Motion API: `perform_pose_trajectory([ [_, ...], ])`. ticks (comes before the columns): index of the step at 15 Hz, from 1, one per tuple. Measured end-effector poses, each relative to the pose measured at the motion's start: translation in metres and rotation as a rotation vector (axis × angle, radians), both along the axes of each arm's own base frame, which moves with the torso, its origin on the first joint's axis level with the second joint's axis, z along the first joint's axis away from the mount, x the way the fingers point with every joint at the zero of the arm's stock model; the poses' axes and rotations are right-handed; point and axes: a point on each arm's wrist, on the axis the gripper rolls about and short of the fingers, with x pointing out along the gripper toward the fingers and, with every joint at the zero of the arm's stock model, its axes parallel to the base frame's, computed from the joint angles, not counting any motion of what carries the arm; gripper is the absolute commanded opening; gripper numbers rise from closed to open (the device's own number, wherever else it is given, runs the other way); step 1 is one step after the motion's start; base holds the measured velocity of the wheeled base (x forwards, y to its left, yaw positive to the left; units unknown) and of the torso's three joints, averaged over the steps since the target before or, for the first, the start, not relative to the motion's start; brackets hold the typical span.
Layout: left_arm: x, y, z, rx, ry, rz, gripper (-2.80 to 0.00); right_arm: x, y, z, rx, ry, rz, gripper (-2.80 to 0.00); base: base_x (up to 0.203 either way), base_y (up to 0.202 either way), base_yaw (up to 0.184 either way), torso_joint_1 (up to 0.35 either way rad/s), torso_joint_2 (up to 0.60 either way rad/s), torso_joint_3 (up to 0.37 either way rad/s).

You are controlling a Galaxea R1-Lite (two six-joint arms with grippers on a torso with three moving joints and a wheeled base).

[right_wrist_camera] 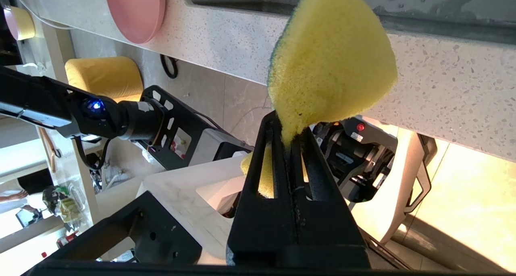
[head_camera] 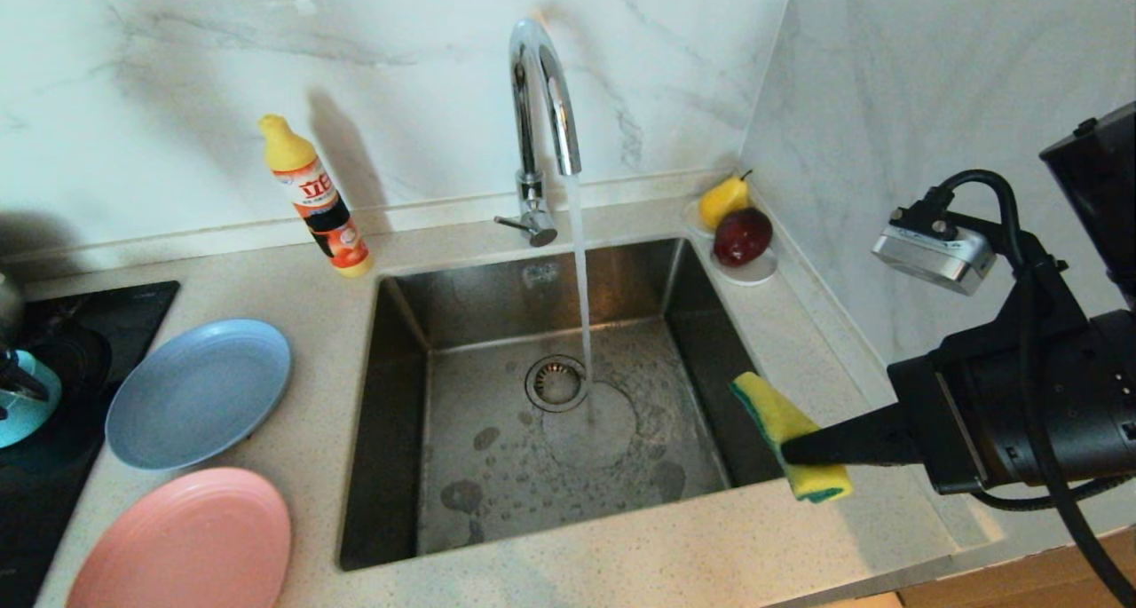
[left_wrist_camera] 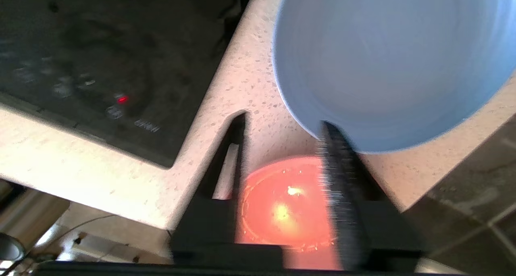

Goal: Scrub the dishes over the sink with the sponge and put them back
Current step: Wash the plate

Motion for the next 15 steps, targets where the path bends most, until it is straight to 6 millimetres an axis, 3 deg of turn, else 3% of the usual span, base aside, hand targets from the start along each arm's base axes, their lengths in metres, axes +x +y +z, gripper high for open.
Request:
perform_pose_trajectory([
  [9, 0.027, 0.000, -0.080, 0.002, 0.048, -0.026, 0.00, -0.001, -0.001, -0.002, -0.005, 0.006, 0.001, -2.80, 0.000, 0.000, 0.000, 0.000, 0.00, 0.000],
  [15, 0.037, -0.006, -0.090, -0.017, 0.023, -0.023, 0.00, -0.003, -0.002, -0.002, -0.005, 0.005, 0.000, -2.80, 0.000, 0.000, 0.000, 0.000, 0.00, 0.000],
])
